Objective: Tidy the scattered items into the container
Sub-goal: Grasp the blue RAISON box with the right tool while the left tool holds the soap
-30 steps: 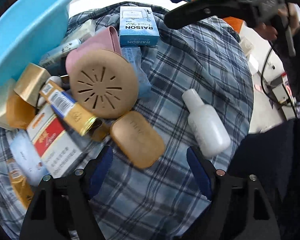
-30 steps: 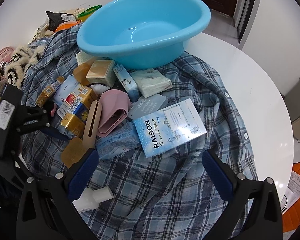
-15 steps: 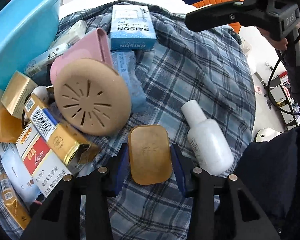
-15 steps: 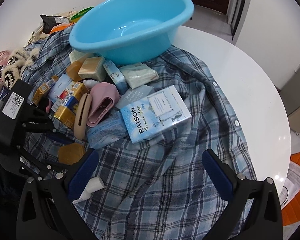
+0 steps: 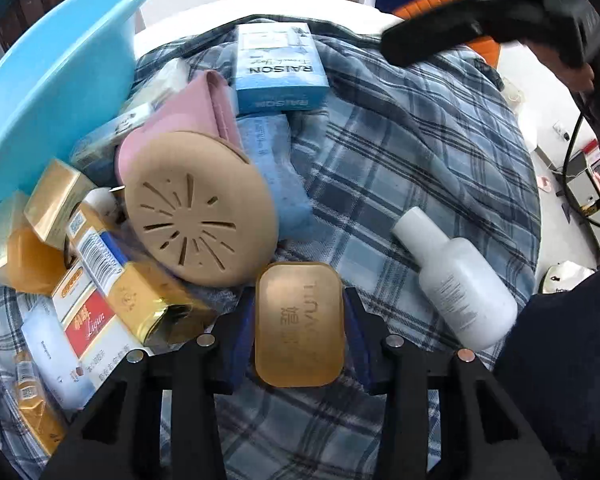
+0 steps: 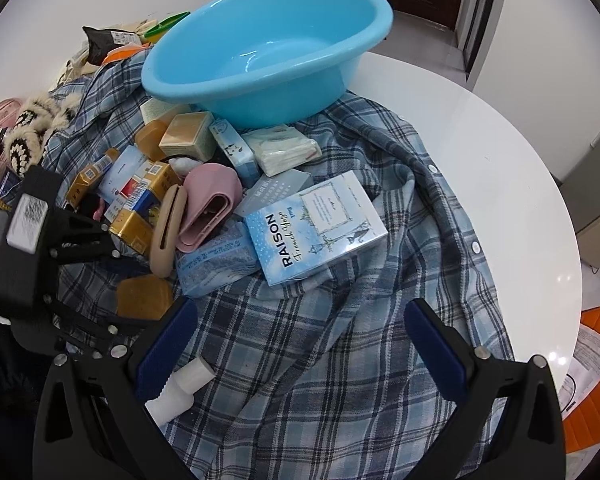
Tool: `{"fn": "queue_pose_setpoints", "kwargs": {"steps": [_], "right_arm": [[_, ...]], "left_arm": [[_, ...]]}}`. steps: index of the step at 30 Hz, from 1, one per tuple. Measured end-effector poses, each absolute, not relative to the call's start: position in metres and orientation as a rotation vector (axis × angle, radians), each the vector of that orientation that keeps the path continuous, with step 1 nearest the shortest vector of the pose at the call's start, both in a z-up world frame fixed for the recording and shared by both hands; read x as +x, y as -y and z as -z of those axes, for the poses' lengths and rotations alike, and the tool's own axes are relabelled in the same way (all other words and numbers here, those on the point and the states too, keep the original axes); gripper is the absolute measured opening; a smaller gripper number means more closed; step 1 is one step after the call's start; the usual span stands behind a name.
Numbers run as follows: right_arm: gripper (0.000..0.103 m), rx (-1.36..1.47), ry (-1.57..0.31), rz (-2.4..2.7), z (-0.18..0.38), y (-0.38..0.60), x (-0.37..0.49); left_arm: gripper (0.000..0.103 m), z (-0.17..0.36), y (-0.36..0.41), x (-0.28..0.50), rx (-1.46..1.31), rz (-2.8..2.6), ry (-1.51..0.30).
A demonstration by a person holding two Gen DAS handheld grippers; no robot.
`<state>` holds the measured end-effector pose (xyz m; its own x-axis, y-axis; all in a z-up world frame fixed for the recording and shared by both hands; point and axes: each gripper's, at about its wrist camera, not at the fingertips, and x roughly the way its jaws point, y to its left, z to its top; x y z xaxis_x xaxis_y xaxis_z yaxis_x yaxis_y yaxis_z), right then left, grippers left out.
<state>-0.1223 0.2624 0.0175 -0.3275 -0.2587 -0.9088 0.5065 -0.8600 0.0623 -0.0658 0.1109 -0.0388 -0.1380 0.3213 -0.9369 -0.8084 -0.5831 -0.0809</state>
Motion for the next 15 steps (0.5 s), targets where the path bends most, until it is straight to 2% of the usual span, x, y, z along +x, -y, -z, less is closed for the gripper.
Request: {"fn": "queue_pose_setpoints", "kwargs": {"steps": [9, 15], "right_arm": [[0.103, 1.462, -0.328, 2.204, -0.010, -0.259, -0.126], [0.103, 1.353, -0.554, 2.239, 0.002, -0.242, -0.132]], "left_arm": [[0.044, 0.017, -0.103, -0.066, -1.289, -1.899, -0.596], [0.044, 0.002, -0.090, -0.074, -1.272, -1.952, -0.566]]}}
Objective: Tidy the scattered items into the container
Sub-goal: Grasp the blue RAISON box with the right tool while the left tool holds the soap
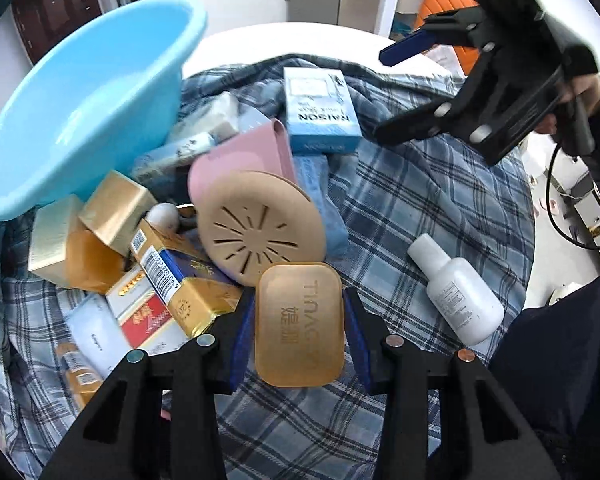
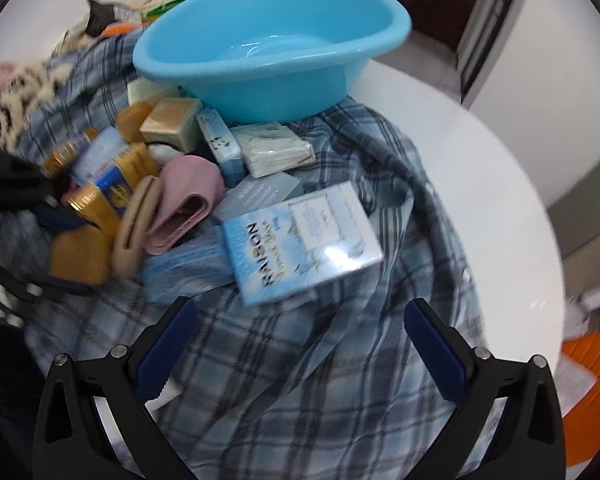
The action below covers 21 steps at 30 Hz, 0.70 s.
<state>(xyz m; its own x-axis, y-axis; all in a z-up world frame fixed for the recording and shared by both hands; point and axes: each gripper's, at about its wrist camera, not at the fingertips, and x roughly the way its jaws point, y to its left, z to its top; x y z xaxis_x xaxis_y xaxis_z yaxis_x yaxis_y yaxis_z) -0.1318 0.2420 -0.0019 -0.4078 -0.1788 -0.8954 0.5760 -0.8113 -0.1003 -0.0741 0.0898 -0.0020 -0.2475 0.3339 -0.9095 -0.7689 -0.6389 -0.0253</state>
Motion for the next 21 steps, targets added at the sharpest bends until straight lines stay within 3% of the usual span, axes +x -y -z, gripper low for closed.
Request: {"fn": "queue_pose_setpoints", "kwargs": {"steps": [11, 18, 19, 20, 21], "right_arm": [[0.103, 1.381, -0.801, 2.142, 0.040, -0.222, -0.158], [0.103, 1.396, -0.760, 2.160, 0.042, -0.224, -0.165], [0.102, 1.397, -0.742, 2.160, 0.040, -0.226, -0.164], [0.090, 1.399, -0.716, 2.165, 0.038, -0.229, -0.164], [0.089, 1.399, -0.689, 2.181, 0.035, -0.232, -0.164]], "left_arm": [[0.044, -0.009, -0.066, -0.076, -1.264, -2.033, -0.564], [0.044, -0.015, -0.059, -0.083, -1.256, -2.067, -0.554], [0.044, -0.015, -0.060, -0.084, -1.254, -2.067, -0.554], [0.044, -0.014, -0.060, -0.084, -1.253, -2.066, -0.553], [0.044, -0.014, -0.061, -0.084, -1.253, -2.067, -0.549]]}}
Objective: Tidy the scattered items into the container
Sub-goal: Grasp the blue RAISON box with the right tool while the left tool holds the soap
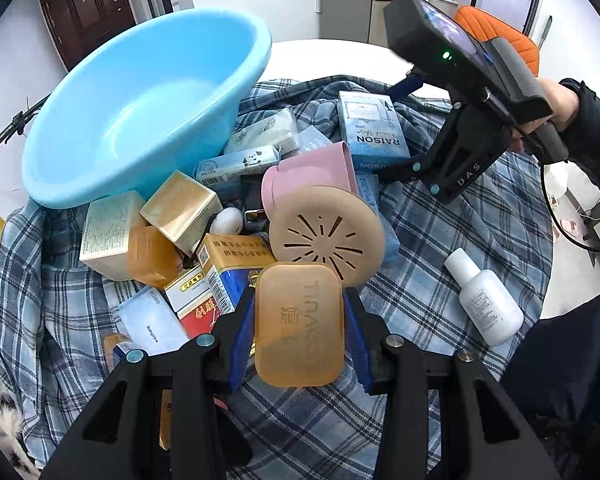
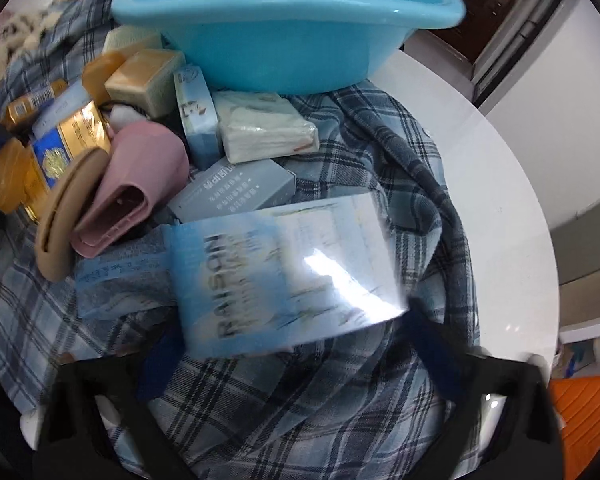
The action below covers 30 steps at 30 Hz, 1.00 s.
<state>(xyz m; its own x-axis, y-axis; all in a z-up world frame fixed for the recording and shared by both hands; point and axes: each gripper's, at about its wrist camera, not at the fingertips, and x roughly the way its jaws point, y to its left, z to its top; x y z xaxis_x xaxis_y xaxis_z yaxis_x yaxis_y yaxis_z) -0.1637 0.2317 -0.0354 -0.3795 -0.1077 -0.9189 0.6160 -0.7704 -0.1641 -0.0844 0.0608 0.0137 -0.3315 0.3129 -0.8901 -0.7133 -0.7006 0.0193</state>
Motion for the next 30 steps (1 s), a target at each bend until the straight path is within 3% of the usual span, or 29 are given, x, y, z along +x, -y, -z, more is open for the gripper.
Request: {"fn": "queue_pose_setpoints", "kwargs": {"steps": [4, 9, 16, 30], "right_arm": [[0.089, 1.328, -0.753, 2.236, 0.024, -0.230, -0.149], [0.089, 1.325, -0.675, 2.269, 0.013, -0.229, -0.138], [0.090, 1.305, -0.521, 2.373, -0.002, -0.224, -0.129], [0.090, 1.084, -0.095, 2.696, -0.033, -0.235, -0.126]], "left_arm": [[0.044, -0.012, -0.061, -0.087, -1.257, -2.075, -0.516], [0.044, -0.010, -0.059, -0.091, -1.267, -2.100, -0.480], [0.044, -0.012, -0.053, -0.096, -1.264, -2.192, -0.426], [0.044, -0.031, -0.037, -0.117, -1.146, -2.521, -0.147]]}}
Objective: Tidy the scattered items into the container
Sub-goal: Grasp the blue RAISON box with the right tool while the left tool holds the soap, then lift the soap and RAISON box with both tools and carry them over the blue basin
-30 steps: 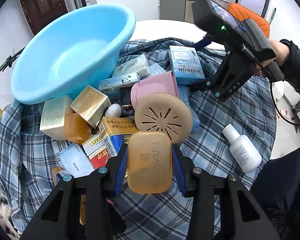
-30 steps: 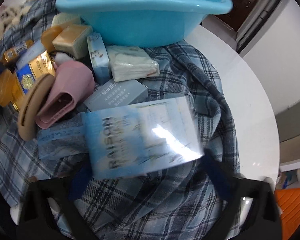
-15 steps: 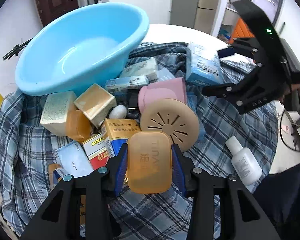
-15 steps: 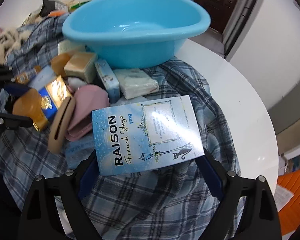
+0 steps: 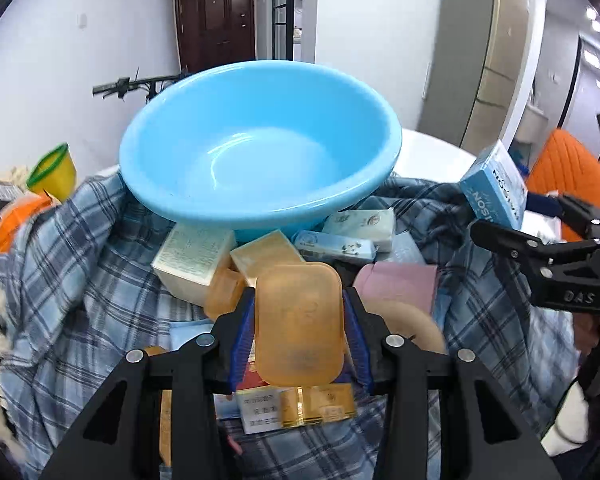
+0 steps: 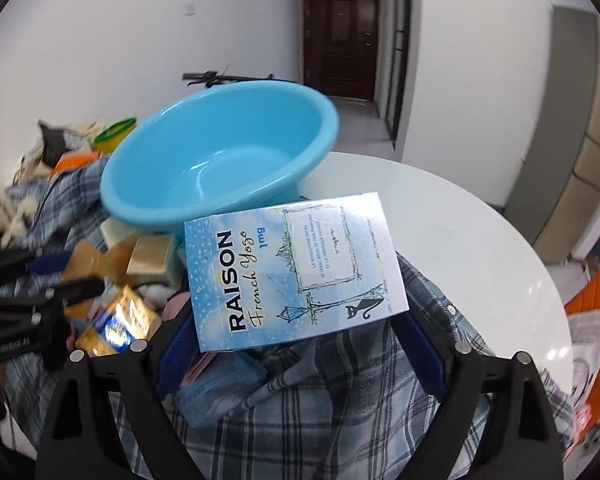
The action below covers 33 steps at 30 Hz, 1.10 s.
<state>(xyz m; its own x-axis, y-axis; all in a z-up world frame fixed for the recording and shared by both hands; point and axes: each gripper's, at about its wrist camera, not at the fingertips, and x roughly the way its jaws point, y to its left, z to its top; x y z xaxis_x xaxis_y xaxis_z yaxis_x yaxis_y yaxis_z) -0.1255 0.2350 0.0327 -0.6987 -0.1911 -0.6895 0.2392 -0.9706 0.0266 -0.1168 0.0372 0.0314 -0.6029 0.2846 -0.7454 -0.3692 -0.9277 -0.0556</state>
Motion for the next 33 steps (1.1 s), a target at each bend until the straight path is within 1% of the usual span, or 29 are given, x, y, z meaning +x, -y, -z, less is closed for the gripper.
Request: {"fn": "queue_pose_setpoints", "kwargs": {"steps": [4, 6, 8, 9, 12, 16, 20, 25, 29, 33], "right_arm": [[0.090, 1.103, -0.055, 2.721, -0.039, -0.251, -0.134], [0.090, 1.110, -0.091, 2.735, -0.039, -0.253, -0.136], [0.090, 1.107, -0.168, 2.752, -0.037, -0.251, -0.136], [0.090, 1.113, -0.168, 2.739, -0.035, -0.250, -0.136], [0.090, 1.153, -0.093, 2.651, -0.028, -0.252, -0.135], [0.090, 1.173, -0.110, 2.563, -0.019, -0.245, -0.124], [0.090, 1.159, -0.039, 2.503, -0.022, -0.240, -0.114], [0.089, 1.075, -0.003, 2.583, -0.031, -0.229, -0.099], [0.089, 0.949, -0.004, 2.754, -0.037, -0.209, -0.084], [0.089, 0.837, -0.087, 2.860, -0.041, -0.182, -0.070]], "left_arm": [[0.044, -0.030, -0.042, -0.115, -1.138, -2.508, -0.172], [0.044, -0.029, -0.042, -0.114, -1.141, -2.506, -0.173], [0.044, -0.028, -0.041, -0.114, -1.147, -2.507, -0.169], [0.044, -0.028, -0.040, -0.114, -1.150, -2.507, -0.167], [0.044, -0.026, -0.042, -0.114, -1.161, -2.495, -0.170], [0.044, -0.022, -0.046, -0.113, -1.173, -2.479, -0.182], [0.044, -0.021, -0.047, -0.113, -1.178, -2.478, -0.176], [0.044, -0.019, -0.045, -0.111, -1.177, -2.525, -0.148], [0.044, -0.018, -0.041, -0.105, -1.154, -2.636, -0.079], [0.044, -0.020, -0.036, -0.100, -1.122, -2.734, -0.030]]}}
